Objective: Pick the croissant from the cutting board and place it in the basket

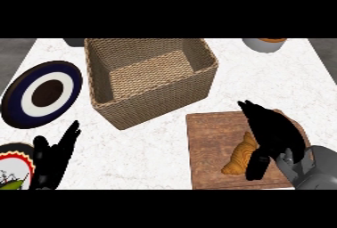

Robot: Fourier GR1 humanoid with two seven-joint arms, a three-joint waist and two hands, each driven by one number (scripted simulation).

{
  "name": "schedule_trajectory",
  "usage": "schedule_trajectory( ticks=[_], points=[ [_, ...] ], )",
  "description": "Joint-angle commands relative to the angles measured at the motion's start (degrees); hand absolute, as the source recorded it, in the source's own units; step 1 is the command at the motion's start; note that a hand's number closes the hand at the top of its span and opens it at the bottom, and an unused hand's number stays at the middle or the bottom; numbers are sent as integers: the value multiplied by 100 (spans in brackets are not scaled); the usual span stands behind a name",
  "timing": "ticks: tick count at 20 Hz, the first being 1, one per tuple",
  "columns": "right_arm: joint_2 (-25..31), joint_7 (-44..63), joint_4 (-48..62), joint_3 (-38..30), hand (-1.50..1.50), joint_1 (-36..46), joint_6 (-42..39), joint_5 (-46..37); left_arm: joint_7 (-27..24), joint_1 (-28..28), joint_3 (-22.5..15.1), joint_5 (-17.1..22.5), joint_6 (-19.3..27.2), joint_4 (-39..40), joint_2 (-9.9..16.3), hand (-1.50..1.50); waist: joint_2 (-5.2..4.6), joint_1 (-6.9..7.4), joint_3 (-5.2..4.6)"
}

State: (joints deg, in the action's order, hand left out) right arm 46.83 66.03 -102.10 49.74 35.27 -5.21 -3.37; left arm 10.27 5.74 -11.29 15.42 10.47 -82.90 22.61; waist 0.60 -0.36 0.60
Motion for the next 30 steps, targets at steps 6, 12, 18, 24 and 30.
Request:
schedule_trajectory(
  ticks=[6,12,18,24,30],
  points=[
    [-429,827,-18,-139,-150,-409,13,-526,159,281,18,59,-233,266,-73,0,-44,29,-66],
    [-887,539,861,81,-150,-586,-50,-943,355,48,22,-5,-216,242,-153,0,-71,89,-64],
    [-721,236,975,-73,-150,-991,-213,-898,454,472,-34,-116,-120,-236,-167,0,-50,74,-60],
    [-1241,482,1004,-54,-150,-1064,-195,-1319,250,210,293,-83,-328,284,-130,0,-59,63,-65],
    [-1235,80,1151,-313,-150,-1271,-219,-1518,249,-11,206,-322,-280,526,-323,0,-65,17,-64]
  ],
)
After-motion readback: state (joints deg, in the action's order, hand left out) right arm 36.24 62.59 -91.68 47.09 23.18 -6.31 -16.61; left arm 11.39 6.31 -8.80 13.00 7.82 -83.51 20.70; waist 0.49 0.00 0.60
